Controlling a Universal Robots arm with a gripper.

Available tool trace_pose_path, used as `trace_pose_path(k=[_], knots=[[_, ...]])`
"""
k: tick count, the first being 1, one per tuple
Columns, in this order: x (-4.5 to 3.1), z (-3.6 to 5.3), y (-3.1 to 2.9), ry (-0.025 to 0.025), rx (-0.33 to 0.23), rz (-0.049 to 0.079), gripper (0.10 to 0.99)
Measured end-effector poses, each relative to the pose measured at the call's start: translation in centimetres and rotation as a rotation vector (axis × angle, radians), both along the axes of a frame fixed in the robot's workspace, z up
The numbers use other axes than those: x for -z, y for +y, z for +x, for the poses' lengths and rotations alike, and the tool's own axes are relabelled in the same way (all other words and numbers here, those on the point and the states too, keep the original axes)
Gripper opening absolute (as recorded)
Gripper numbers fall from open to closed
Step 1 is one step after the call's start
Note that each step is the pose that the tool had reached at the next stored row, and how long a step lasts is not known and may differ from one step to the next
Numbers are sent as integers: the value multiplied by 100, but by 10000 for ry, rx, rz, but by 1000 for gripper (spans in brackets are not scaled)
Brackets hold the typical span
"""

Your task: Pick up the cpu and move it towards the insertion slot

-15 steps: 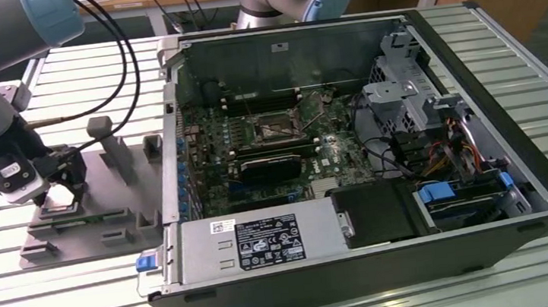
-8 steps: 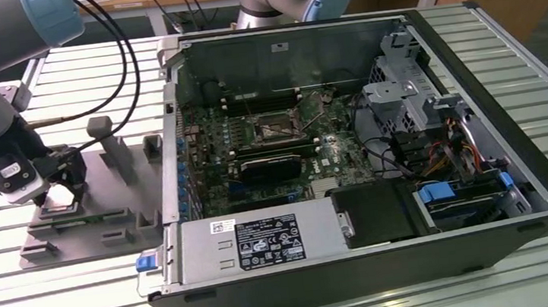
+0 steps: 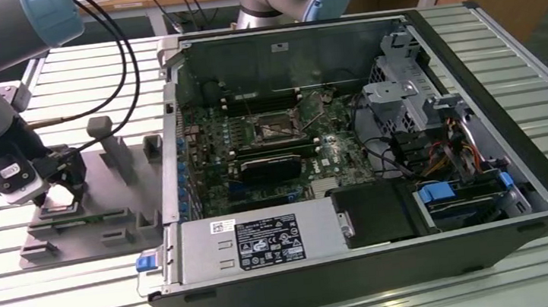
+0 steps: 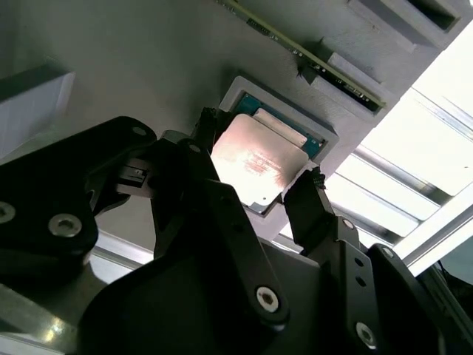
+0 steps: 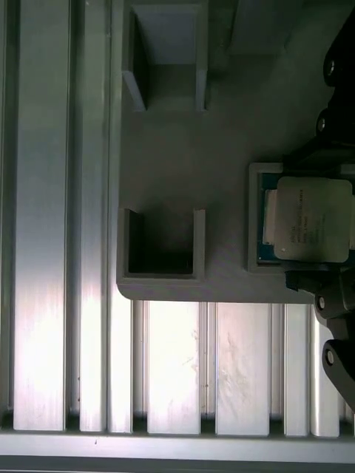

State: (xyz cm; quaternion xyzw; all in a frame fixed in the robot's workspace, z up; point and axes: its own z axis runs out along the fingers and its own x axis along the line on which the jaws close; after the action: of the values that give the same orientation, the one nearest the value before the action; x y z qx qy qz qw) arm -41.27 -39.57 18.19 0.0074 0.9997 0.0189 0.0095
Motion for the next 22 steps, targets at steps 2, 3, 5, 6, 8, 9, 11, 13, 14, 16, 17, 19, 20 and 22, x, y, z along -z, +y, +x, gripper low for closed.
trace_pose_path(k=[2, 3, 5, 6, 8, 9, 11, 13, 14, 16, 17, 19, 20, 22], knots=[[0, 0, 0, 0, -1, 0, 647], [0, -1, 0, 0, 0, 0, 631], [0, -2, 0, 1, 0, -1, 569], [0, -2, 0, 0, 0, 0, 541], [0, -2, 0, 0, 0, 0, 541], [0, -2, 0, -1, 0, 0, 541], [-2, -3, 0, -1, 0, 1, 541], [-22, -3, 0, 0, 1, 1, 541], [-35, -3, 0, 0, 1, 0, 541], [-68, -3, 0, 0, 1, 0, 541], [-86, -3, 0, -1, 1, 1, 541], [-129, -3, 0, -1, 0, 0, 541], [-151, -3, 0, -1, 0, 1, 541], [-201, -3, 0, 0, 1, 0, 541]])
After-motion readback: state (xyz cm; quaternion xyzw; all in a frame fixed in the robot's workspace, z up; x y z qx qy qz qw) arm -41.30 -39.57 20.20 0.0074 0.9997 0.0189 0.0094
